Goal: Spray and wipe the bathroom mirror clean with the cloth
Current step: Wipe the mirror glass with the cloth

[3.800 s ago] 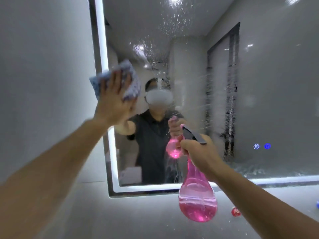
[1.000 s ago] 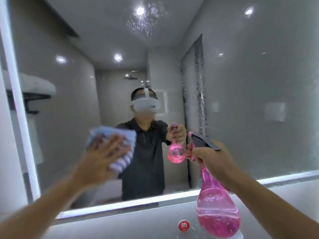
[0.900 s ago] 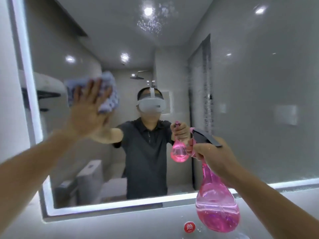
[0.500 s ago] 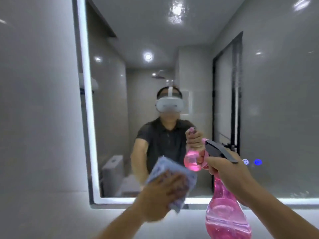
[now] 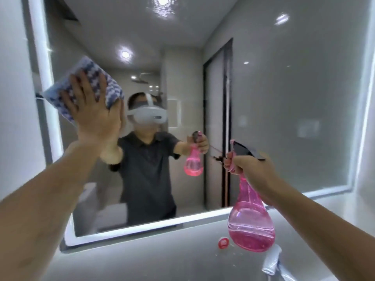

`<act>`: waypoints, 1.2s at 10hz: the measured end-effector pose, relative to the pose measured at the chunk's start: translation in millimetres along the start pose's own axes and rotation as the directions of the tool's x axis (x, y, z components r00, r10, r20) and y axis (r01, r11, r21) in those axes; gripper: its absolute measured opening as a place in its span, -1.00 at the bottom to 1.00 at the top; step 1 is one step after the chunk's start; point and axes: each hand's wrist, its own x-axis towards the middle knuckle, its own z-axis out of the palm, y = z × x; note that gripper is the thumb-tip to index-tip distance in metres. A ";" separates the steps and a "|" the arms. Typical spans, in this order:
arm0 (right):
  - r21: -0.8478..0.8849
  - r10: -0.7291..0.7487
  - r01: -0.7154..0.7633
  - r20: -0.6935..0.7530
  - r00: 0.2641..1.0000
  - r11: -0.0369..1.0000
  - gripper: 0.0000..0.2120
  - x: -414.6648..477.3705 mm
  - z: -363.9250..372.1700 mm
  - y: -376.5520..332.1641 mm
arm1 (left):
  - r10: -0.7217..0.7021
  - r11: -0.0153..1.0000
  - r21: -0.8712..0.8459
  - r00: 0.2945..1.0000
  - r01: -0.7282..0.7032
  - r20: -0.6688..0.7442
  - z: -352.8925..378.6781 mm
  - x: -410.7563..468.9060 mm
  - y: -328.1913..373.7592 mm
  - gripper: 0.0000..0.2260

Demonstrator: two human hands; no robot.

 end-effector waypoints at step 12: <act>-0.018 -0.010 0.012 0.110 0.994 1.000 -0.68 70.0 -229.0 106.7 | 0.734 0.374 0.412 0.537 -0.831 0.415 96.1 -278.1 245.1 -0.53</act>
